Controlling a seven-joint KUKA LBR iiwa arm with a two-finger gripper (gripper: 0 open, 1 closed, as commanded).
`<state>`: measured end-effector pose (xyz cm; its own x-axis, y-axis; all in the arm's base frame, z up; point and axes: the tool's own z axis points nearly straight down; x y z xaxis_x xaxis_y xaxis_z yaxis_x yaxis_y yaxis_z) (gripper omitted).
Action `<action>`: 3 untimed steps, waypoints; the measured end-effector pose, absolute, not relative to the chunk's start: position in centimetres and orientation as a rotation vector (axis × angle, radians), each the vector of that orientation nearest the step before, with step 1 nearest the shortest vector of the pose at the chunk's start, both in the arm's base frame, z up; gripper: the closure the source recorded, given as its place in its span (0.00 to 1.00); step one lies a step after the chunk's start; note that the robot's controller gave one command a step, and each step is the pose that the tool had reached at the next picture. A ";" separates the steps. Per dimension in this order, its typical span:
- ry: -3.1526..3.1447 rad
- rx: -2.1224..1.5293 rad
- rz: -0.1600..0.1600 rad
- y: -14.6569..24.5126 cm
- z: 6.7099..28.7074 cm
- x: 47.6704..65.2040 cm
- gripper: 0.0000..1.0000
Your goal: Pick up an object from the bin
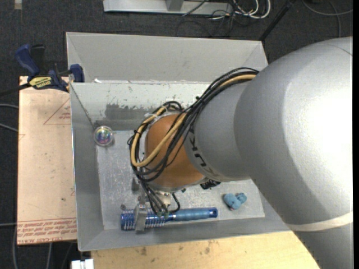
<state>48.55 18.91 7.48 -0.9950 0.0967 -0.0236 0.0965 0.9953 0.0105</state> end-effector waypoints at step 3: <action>3.137 0.141 0.003 20.7 18.2 48.3 0.00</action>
Offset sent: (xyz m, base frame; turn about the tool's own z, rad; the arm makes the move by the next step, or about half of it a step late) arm 0.0000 0.0000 0.0000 0.0000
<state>48.33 20.67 18.17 -0.9960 0.0896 -0.0010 0.0896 0.9960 0.0017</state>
